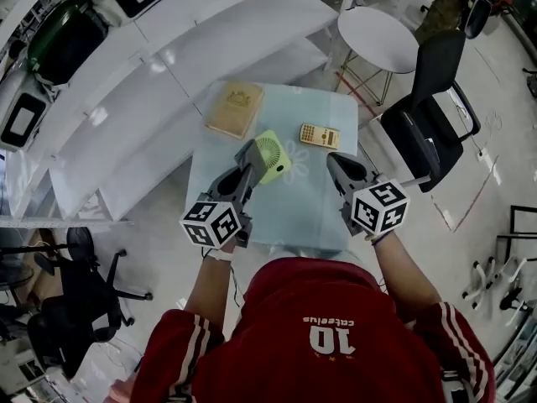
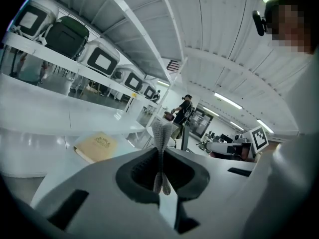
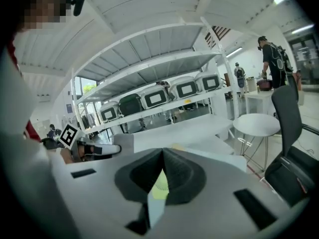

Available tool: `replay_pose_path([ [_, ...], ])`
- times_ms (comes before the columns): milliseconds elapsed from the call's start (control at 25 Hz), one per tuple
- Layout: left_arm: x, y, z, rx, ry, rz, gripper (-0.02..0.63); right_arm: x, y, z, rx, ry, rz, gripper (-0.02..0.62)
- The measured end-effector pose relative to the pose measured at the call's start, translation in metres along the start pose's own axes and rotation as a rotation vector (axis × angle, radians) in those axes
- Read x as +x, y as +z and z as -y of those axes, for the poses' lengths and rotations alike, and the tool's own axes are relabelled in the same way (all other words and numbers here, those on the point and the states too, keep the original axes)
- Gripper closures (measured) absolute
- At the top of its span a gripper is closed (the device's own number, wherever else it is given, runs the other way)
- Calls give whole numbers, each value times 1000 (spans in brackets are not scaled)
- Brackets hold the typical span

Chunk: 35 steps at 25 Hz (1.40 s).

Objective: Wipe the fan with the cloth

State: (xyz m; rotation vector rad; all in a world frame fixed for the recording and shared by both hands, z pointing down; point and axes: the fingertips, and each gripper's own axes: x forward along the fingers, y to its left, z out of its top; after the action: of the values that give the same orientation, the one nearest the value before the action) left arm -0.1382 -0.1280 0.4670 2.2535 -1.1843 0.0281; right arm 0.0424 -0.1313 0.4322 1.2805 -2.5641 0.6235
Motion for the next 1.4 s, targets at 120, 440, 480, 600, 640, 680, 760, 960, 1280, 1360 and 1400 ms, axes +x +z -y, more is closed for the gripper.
replay_pose_path([
  [120,14,-5,-13,-17,-9,-18,580,11,-7,8,4,-43,-4,591],
  [440,54,-24,-29,-50,4,-38,580,42,-21,19,-25,-31,-69,591],
  [480,59,-28,-32,-48,10,-36,580,45,-23,21,-27,-28,-77,591],
  [600,73,-39,-41,-50,30,-35,580,54,-31,30,-22,-20,-103,591],
  [640,77,-42,-44,-57,37,-37,580,56,-33,32,-22,-15,-111,591],
  [680,82,-46,-47,-68,44,-41,580,59,-35,35,-23,-10,-117,591],
  [760,91,-52,-50,-97,49,-53,580,66,-38,40,-27,0,-118,591],
  [960,112,-62,-57,-150,67,-68,580,89,-43,48,-20,23,-122,591],
  [1280,146,-76,-70,-176,100,-94,580,98,-48,58,-11,38,-156,591],
  [1360,154,-80,-76,-177,111,-103,580,98,-49,63,-5,29,-164,591],
  [1400,157,-83,-80,-180,118,-106,580,97,-49,64,-3,28,-166,591],
])
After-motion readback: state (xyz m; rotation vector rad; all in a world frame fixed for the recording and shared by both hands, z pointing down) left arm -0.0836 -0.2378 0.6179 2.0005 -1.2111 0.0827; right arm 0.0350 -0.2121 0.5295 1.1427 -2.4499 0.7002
